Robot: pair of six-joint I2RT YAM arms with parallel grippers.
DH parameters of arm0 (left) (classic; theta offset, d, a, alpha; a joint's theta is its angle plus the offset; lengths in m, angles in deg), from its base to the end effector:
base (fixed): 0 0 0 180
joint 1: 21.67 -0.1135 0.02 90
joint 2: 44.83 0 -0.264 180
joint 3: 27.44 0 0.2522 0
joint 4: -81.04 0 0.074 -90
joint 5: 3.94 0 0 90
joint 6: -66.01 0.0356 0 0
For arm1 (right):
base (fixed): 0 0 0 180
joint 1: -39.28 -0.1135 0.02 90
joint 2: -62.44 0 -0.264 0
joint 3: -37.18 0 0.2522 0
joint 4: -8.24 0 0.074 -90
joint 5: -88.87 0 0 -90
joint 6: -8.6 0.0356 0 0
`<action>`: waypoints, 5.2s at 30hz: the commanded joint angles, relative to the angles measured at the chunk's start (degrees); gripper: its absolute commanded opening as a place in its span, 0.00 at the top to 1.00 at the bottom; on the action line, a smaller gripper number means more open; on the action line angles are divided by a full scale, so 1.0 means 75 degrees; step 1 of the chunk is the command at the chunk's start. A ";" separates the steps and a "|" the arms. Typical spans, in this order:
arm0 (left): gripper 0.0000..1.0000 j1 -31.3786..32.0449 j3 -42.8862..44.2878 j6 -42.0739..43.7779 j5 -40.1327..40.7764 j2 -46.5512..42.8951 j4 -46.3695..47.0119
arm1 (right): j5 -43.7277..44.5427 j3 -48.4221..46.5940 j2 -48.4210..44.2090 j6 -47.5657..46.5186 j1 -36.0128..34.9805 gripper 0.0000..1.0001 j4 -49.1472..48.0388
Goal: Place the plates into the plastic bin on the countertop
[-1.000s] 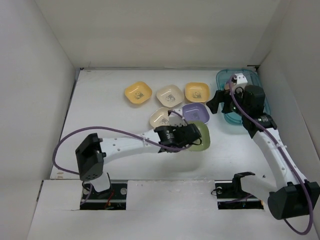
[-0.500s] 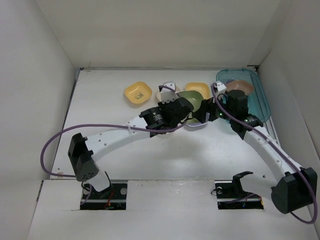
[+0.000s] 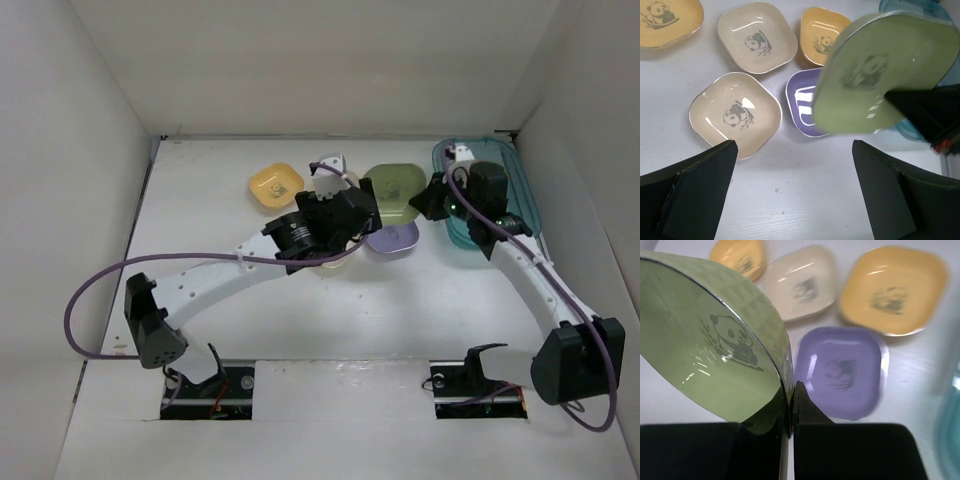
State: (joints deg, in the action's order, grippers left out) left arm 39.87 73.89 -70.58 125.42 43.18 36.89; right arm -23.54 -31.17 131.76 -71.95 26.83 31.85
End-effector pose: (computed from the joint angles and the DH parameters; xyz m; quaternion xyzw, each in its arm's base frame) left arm 0.1835 -0.2912 0.3834 -0.0583 0.8335 -0.2045 0.5099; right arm 0.2667 0.0728 0.3117 -0.1266 0.8223 0.2612 0.4894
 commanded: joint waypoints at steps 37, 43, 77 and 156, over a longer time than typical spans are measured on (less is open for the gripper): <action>0.00 -0.0014 -0.3110 -0.0350 0.0108 -0.3145 -0.0237 | 0.2895 -0.3667 0.4317 0.2068 0.3570 0.41 0.0304; 0.00 -0.0014 -0.3180 -0.0830 0.0109 -0.2454 -0.0167 | 0.2825 -0.3328 0.3428 0.1974 0.3207 0.01 0.0234; 1.00 -0.2171 -0.3660 -0.2447 -0.0714 0.1732 0.1581 | 0.0469 0.0974 -0.0219 -0.0697 -0.0788 0.01 -0.0996; 0.00 -0.1643 -0.4235 0.0540 -0.1720 -0.3566 0.1052 | 0.3223 -0.4101 0.5300 0.1459 0.3664 0.50 -0.0282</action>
State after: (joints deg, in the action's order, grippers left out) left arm 27.43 42.48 -67.28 112.89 17.65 43.90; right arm 1.79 -58.40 171.17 -60.41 54.61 32.90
